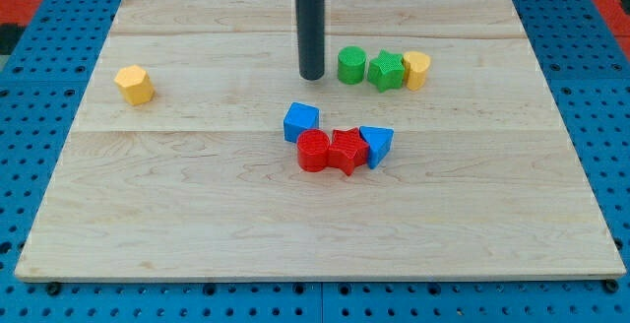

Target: Move the green circle into the green star

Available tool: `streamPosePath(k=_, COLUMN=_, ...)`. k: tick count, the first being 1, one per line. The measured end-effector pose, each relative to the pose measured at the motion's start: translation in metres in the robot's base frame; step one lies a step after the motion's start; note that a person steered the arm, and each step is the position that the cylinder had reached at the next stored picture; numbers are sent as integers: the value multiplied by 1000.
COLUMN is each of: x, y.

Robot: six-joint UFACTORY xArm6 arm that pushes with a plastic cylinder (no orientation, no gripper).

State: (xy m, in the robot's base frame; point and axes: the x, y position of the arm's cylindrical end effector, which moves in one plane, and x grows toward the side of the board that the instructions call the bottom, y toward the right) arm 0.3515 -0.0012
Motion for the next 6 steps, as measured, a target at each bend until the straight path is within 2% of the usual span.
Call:
streamPosePath(k=2, x=-20, y=-3)
streamPosePath(k=4, x=-12, y=76)
streamPosePath(k=5, x=-8, y=95)
streamPosePath(k=6, x=12, y=40)
